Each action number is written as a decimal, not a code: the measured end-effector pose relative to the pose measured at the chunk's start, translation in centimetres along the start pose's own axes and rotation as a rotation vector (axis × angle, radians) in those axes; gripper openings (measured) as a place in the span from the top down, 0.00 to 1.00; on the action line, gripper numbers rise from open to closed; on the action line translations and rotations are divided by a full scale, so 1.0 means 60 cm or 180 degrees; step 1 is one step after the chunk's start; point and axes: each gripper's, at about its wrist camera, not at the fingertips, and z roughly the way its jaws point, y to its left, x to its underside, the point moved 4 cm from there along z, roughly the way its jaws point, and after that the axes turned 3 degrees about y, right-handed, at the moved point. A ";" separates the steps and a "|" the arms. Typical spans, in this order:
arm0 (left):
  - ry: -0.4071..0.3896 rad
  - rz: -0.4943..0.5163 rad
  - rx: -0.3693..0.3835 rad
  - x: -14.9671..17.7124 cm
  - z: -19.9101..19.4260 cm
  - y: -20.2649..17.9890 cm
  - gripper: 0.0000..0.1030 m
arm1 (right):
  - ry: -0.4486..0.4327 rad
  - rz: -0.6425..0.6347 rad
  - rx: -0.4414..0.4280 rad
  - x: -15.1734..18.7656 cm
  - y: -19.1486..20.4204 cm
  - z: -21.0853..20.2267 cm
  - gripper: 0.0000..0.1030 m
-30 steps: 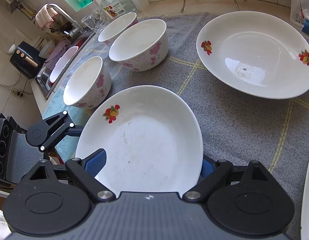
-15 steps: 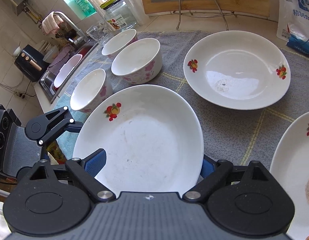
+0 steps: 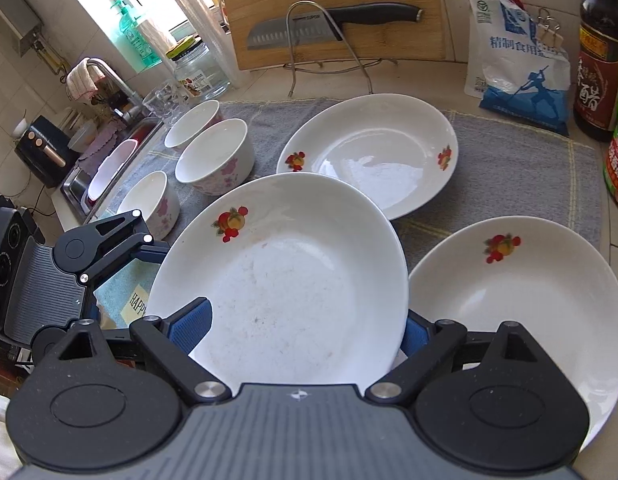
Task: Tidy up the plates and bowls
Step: 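Lift the white plate with the right tool and carry it toward the stained plate, then lower the white plate onto the stained plate and open the right tool, then grasp the rim of the deep white plate by the cutting board with the right tool, then lift the deep white plate with the right tool toward the stacked plates, then lower the deep plate onto the stacked plates and open the right tool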
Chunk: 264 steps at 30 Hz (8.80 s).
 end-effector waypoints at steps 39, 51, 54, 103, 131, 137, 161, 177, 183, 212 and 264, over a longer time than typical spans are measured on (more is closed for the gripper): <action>0.0234 0.0131 0.0240 -0.125 0.164 -0.039 0.05 | -0.0151 0.0473 0.0091 0.055 -0.212 -0.064 0.06; 0.0239 0.0229 0.0253 -0.128 0.178 -0.034 0.05 | -0.0179 0.0532 0.0135 0.061 -0.216 -0.072 0.06; 0.0238 0.0253 0.0272 -0.128 0.179 -0.036 0.04 | -0.0170 0.0554 0.0173 0.063 -0.216 -0.074 0.06; -0.0076 -0.0431 -0.0057 -0.086 0.117 0.007 0.03 | -0.0388 0.0482 0.1168 0.081 -0.133 -0.112 0.00; 0.0092 -0.1484 -0.1089 -0.010 0.148 0.119 0.00 | -0.0290 -0.0321 0.0908 -0.047 -0.077 -0.008 0.00; 0.0059 -0.1467 -0.1091 -0.026 0.166 0.140 0.00 | -0.0172 -0.0421 0.0803 -0.090 -0.095 0.019 0.00; -0.0170 -0.1498 -0.1188 -0.029 0.175 0.148 0.00 | 0.0409 -0.0842 0.0194 -0.244 -0.139 0.188 0.00; -0.0084 -0.1505 -0.1176 -0.035 0.176 0.151 0.00 | 0.0604 -0.0799 -0.0301 -0.293 -0.140 0.229 0.00; -0.0096 -0.1462 -0.1139 -0.036 0.177 0.152 0.01 | 0.0662 -0.0725 -0.0363 -0.295 -0.142 0.227 0.00; 0.0066 -0.1337 -0.1040 -0.041 0.138 0.138 0.02 | 0.0649 -0.0648 -0.0518 -0.269 -0.101 0.185 0.00; 0.0016 -0.0419 -0.0141 -0.125 0.108 -0.051 0.02 | -0.0010 0.0281 0.0045 -0.028 -0.171 -0.055 0.00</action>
